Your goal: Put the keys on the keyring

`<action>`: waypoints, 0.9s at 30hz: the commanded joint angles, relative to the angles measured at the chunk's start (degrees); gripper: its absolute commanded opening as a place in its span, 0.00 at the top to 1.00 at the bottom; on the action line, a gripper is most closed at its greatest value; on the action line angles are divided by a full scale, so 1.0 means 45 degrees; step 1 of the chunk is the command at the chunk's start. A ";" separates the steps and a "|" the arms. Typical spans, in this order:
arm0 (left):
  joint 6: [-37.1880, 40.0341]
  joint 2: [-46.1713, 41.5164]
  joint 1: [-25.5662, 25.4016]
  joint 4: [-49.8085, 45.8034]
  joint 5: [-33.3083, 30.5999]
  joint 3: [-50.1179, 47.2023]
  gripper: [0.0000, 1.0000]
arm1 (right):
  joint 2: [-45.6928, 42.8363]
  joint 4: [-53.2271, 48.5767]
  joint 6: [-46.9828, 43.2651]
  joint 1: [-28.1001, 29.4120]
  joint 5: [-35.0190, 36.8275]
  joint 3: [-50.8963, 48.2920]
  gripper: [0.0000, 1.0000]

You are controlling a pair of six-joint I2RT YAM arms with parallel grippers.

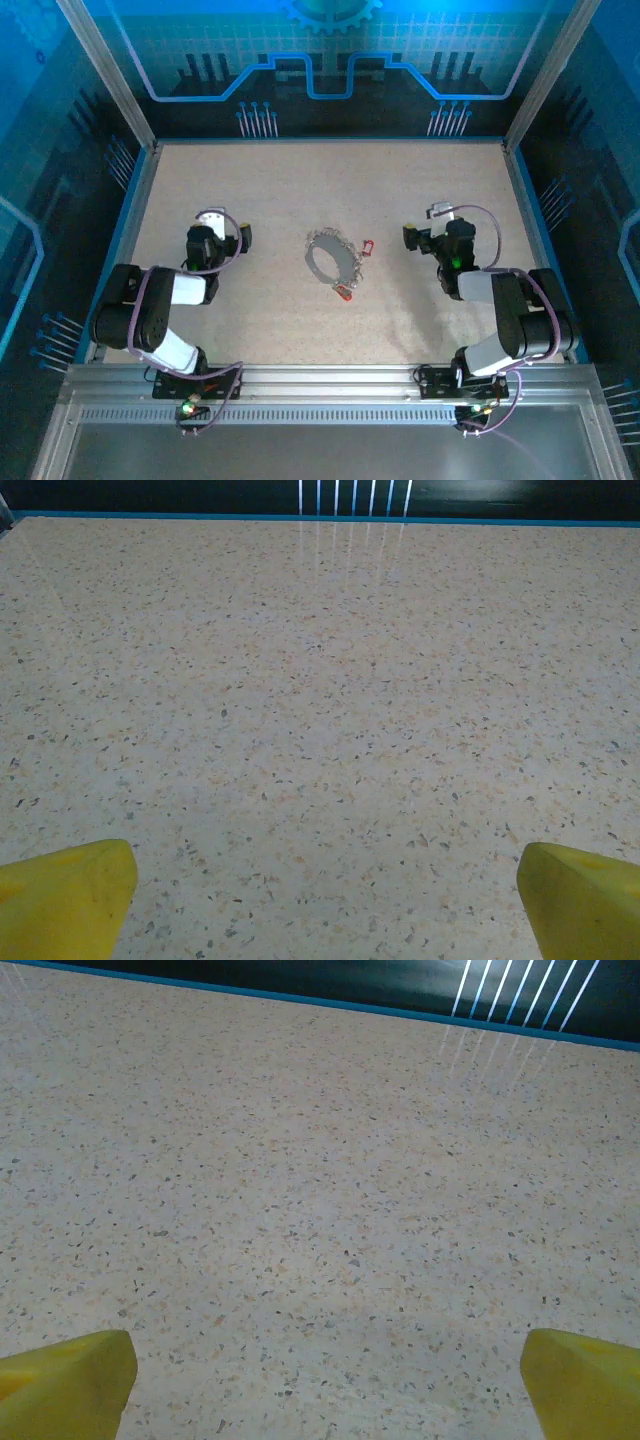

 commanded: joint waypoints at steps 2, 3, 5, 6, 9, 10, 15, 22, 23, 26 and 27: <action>-0.0147 0.0010 -0.0005 0.0468 0.0123 0.0164 0.01 | 0.0053 -0.0010 0.0163 -0.0199 -0.0202 0.0193 0.00; -0.0137 0.0011 -0.0011 0.0458 0.0121 0.0173 0.01 | 0.0064 -0.0010 0.0172 -0.0189 -0.0202 0.0182 0.00; -0.0137 0.0017 -0.0004 0.0472 0.0125 0.0171 0.01 | 0.0055 -0.0010 0.0170 -0.0183 -0.0202 0.0193 0.00; -0.0142 0.0033 -0.0019 0.0458 0.0124 0.0173 0.01 | 0.0050 -0.0011 0.0177 -0.0188 -0.0205 0.0192 0.00; -0.0144 0.0009 -0.0007 0.0464 0.0125 0.0160 0.01 | 0.0055 -0.0010 0.0172 -0.0200 -0.0207 0.0192 0.00; -0.0147 0.0014 -0.0006 0.0461 0.0126 0.0162 0.01 | 0.0054 -0.0010 0.0169 -0.0185 -0.0212 0.0197 0.00; -0.0145 0.0005 0.0000 0.0469 0.0115 0.0167 0.01 | 0.0055 -0.0010 0.0176 -0.0183 -0.0202 0.0192 0.00; -0.0162 0.0007 -0.0004 0.0504 0.0125 0.0142 0.01 | 0.0036 0.0004 0.0188 -0.0194 -0.0227 0.0176 0.00; -0.0164 0.0003 -0.0004 0.0497 0.0125 0.0144 0.01 | -0.0025 -0.0082 0.0258 -0.0205 -0.0152 0.0231 0.00; -0.0201 0.0005 0.0035 0.0450 0.0079 0.0181 0.01 | -0.1708 -0.2143 0.0103 -0.0182 -0.0331 0.0631 0.00; -0.0178 0.0004 0.0025 0.0515 -0.0013 0.0149 0.01 | -0.2432 -0.2808 0.0120 -0.0155 -0.0270 0.0713 0.00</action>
